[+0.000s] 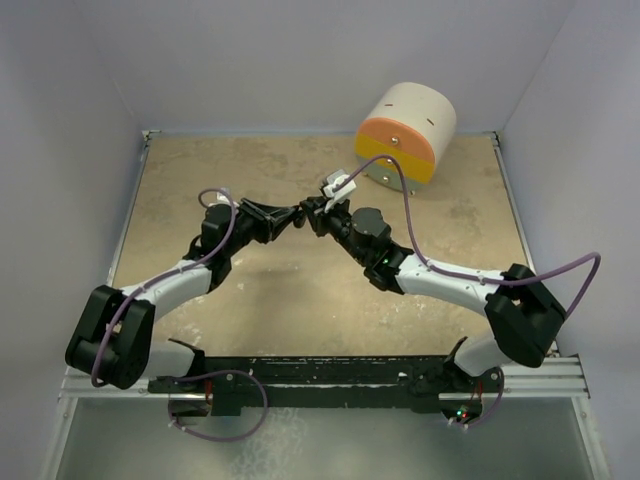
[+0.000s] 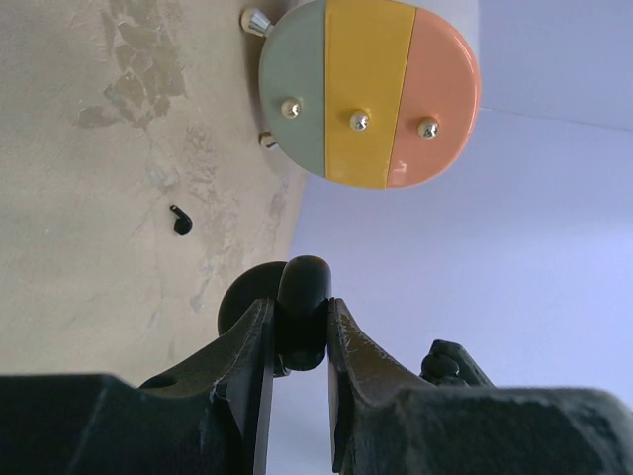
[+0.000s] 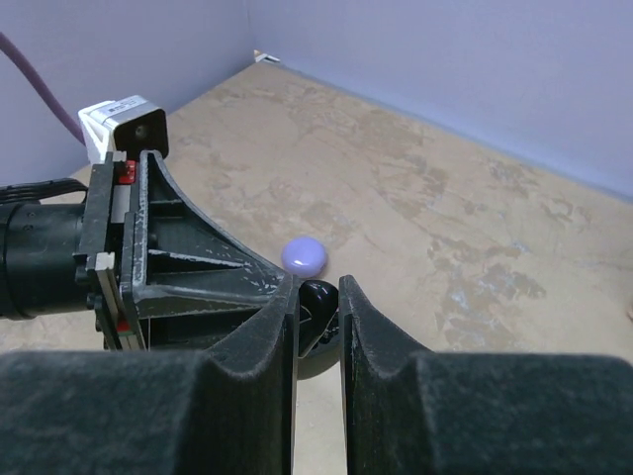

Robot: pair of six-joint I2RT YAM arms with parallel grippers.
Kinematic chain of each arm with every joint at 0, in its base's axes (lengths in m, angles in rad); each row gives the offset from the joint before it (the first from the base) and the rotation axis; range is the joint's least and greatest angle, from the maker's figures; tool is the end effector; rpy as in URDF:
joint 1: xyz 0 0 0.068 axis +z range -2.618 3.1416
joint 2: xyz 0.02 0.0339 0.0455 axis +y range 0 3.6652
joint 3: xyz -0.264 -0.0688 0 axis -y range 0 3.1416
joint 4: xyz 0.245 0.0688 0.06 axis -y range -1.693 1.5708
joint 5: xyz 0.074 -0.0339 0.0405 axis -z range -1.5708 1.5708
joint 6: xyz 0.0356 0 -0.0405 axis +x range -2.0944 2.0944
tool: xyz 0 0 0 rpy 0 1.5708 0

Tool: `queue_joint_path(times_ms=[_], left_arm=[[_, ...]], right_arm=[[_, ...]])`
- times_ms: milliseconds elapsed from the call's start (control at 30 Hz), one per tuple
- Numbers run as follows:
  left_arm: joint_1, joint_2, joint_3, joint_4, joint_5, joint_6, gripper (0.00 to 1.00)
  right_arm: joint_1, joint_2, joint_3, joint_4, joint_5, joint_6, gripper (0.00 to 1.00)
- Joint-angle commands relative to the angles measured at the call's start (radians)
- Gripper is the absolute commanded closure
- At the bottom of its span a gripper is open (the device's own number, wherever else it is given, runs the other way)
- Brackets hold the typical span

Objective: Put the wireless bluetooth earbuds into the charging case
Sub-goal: Place the earbud in the charging case.

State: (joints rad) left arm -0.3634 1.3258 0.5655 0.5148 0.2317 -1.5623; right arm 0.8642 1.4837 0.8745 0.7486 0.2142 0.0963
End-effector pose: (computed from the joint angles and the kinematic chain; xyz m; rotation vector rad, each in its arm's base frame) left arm 0.2590 -0.1073 0.2178 -1.0302 1.8465 -1.4888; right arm 0.2265 0.2537 0.3006 -0.3781 1.4159 0.6341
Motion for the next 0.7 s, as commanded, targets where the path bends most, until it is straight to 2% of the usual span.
queue_joint_path(times_ms=[0, 467, 667], left_arm=[[-0.009, 0.015, 0.062, 0.053, -0.001, -0.042, 1.00], [-0.029, 0.017, 0.067, 0.057, 0.043, -0.048, 1.00], [-0.035, -0.006, 0.040, 0.049, 0.054, -0.040, 1.00]], right_arm=[[0.010, -0.033, -0.012, 0.087, -0.009, -0.057, 1.00], [0.012, -0.087, -0.143, 0.246, -0.030, -0.140, 1.00], [0.012, -0.091, -0.149, 0.258, -0.052, -0.164, 1.00]])
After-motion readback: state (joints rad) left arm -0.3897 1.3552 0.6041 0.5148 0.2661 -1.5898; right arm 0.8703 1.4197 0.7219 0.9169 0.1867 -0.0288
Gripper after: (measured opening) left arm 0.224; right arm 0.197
